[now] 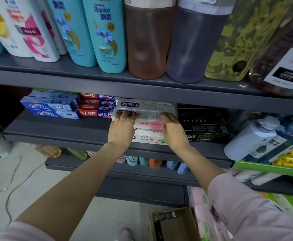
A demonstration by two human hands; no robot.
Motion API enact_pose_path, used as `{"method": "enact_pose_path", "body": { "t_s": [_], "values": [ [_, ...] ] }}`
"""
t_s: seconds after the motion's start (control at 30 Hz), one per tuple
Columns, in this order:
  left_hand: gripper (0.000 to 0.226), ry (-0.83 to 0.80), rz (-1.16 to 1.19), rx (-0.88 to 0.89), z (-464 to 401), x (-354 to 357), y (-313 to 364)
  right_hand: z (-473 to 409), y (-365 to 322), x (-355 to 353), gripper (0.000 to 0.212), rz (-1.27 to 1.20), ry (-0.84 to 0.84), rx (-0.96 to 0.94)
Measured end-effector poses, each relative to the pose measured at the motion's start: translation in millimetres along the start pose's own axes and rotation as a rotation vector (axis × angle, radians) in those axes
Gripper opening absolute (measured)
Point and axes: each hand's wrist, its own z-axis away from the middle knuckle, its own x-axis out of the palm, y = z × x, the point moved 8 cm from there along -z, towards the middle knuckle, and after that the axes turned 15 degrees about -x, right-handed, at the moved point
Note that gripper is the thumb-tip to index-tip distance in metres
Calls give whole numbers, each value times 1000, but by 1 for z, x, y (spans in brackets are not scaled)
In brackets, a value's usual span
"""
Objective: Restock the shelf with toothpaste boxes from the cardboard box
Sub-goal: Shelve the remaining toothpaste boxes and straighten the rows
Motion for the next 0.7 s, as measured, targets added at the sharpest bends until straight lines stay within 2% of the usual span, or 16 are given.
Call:
{"method": "enact_pose_path", "body": {
  "t_s": [0.17, 0.33, 0.4, 0.57, 0.7],
  "values": [
    [63, -43, -40, 8, 2, 1, 3, 8, 8, -2, 64, 59, -19, 80],
    [65, -77, -187, -106, 13, 4, 1, 11, 9, -2, 54, -116, 11, 134],
    [63, -96, -155, -134, 18, 0, 5, 15, 6, -8, 52, -131, -3, 130],
    [55, -68, 7, -66, 39, -9, 18, 41, 0, -31, 46, -213, 65, 178],
    [42, -218, 142, -135, 66, -1, 14, 78, -13, -33, 39, -247, 12, 168]
  ]
}}
